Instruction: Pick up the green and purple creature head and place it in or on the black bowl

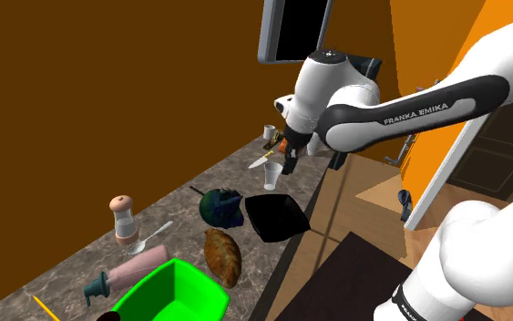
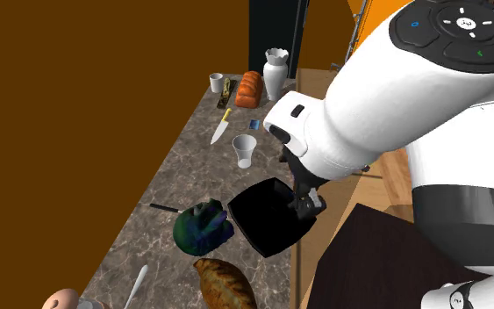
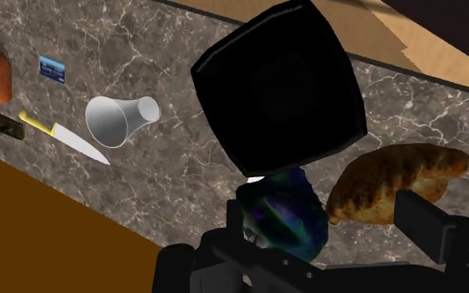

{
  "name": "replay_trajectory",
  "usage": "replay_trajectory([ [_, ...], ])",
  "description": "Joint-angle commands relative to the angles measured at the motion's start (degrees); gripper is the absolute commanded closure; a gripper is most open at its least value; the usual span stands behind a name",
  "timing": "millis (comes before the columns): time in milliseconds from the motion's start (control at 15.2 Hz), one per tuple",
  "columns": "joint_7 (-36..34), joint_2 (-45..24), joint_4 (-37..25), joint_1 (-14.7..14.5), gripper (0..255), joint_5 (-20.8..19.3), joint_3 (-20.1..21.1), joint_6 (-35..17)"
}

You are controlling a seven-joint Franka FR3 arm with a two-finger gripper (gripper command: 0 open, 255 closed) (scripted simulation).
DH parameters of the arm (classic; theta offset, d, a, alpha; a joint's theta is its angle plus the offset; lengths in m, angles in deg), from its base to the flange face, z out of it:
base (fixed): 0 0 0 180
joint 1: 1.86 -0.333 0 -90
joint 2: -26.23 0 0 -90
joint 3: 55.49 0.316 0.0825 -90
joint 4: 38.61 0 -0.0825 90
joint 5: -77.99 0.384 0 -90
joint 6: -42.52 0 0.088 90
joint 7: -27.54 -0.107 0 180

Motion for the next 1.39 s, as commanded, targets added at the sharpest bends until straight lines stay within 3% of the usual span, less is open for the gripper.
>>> replay_trajectory([
  [0,0.0,-4.3,-0.1,0.9,0,-4.3,1.1,-4.9],
  [264,-3.2,-12.8,-0.8,3.7,0,-15.7,4.2,-12.9],
  [594,-12.8,-24.8,-5.0,6.9,0,-36.9,7.3,-18.5],
  [858,-21.4,-34.8,-10.3,6.3,0,-55.1,7.0,-19.0],
  [1122,-27.6,-44.4,-16.2,4.1,0,-70.6,5.7,-17.8],
  [1188,-28.5,-46.2,-17.5,3.7,0,-73.4,5.5,-17.4],
  [1320,-29.2,-48.0,-18.8,3.8,0,-74.6,5.0,-17.6],
])
